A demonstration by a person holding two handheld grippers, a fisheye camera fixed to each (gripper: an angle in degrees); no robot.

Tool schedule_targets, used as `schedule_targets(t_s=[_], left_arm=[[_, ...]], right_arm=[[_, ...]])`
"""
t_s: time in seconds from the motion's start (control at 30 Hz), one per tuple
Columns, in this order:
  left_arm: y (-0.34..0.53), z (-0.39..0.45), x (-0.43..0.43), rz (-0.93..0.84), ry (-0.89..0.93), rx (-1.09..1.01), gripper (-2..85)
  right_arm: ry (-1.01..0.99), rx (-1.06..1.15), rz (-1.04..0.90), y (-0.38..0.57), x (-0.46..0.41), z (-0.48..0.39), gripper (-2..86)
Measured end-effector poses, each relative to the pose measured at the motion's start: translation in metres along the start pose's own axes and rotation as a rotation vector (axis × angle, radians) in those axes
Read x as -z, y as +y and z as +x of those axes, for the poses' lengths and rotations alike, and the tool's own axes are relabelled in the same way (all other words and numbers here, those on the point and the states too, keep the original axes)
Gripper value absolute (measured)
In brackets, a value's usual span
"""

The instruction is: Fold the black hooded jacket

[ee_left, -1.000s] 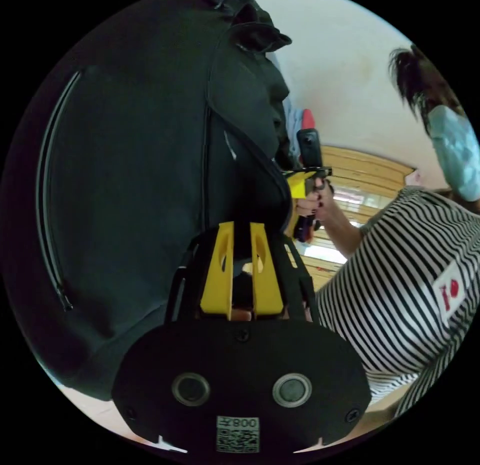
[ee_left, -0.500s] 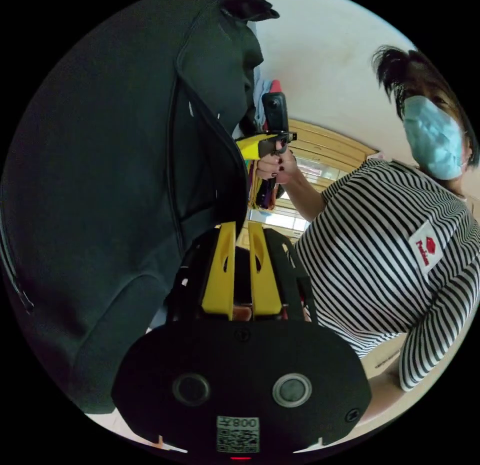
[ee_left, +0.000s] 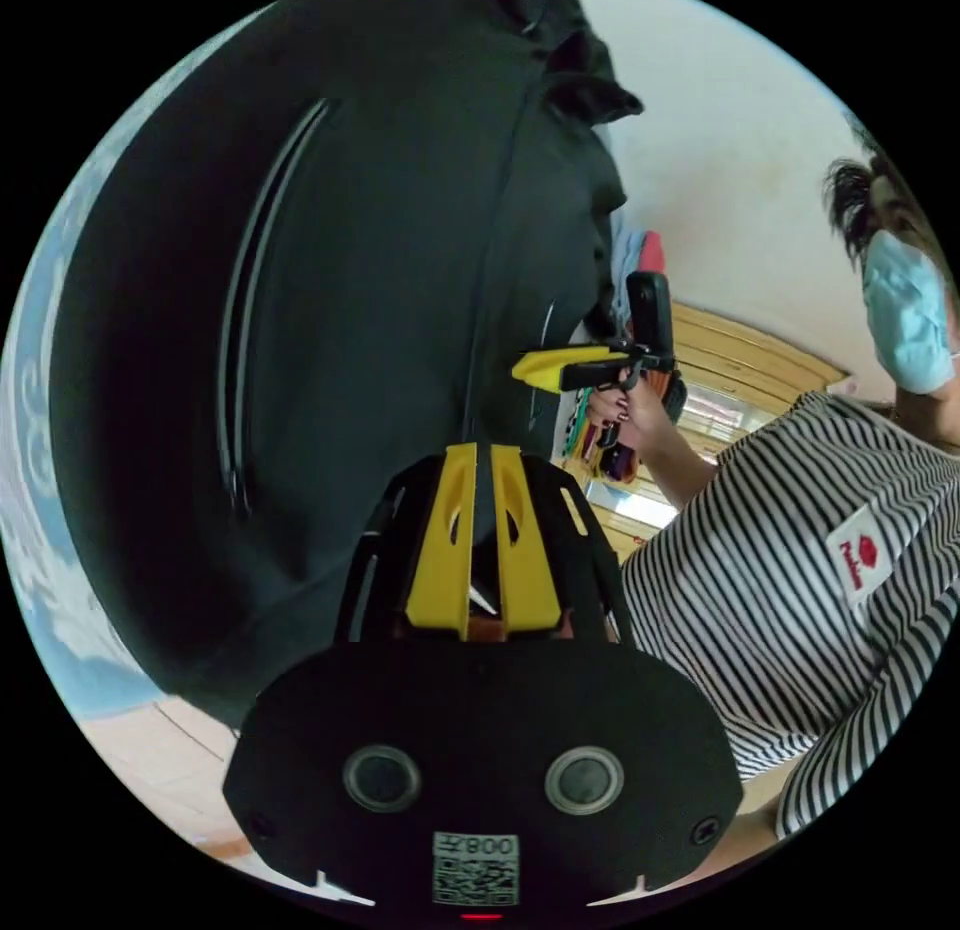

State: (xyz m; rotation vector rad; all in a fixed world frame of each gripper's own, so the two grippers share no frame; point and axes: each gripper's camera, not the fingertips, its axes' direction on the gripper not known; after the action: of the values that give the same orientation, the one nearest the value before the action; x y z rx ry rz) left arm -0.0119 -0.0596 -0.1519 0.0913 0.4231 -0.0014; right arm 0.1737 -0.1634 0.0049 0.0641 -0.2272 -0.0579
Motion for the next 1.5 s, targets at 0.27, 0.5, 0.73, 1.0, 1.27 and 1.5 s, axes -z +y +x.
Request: schedule_targets(t_s=[0.27, 0.5, 0.73, 1.0, 1.27, 1.5], left_arm=[[-0.151, 0.065, 0.019, 0.260, -0.262, -0.317, 5.8], [-0.242, 0.116, 0.032, 0.455, -0.553, -0.280, 1.7], [-0.297, 0.142, 0.012, 0.411, -0.537, -0.283, 0.3], [-0.326, 0.189, -0.007, 0.366, -0.638, -0.376, 0.2], [-0.347, 0.221, -0.016, 0.338, -0.637, -0.371, 0.1], [-0.365, 0.250, -0.023, 0.277, -0.652, -0.420, 0.1]], right_arm=[[0.517, 0.105, 0.389, -0.073, 0.120, -0.057, 4.4], [0.771, 0.064, 0.601, -0.128, 0.168, -0.097, 0.5], [0.661, 0.094, 0.591, -0.160, 0.167, -0.115, 0.0], [0.693, 0.097, 0.516, -0.192, 0.158, -0.127, 0.1], [0.991, 0.130, 0.569, -0.188, 0.121, -0.169, 0.0], [0.809, 0.074, 0.661, -0.192, 0.167, -0.162, -0.1]])
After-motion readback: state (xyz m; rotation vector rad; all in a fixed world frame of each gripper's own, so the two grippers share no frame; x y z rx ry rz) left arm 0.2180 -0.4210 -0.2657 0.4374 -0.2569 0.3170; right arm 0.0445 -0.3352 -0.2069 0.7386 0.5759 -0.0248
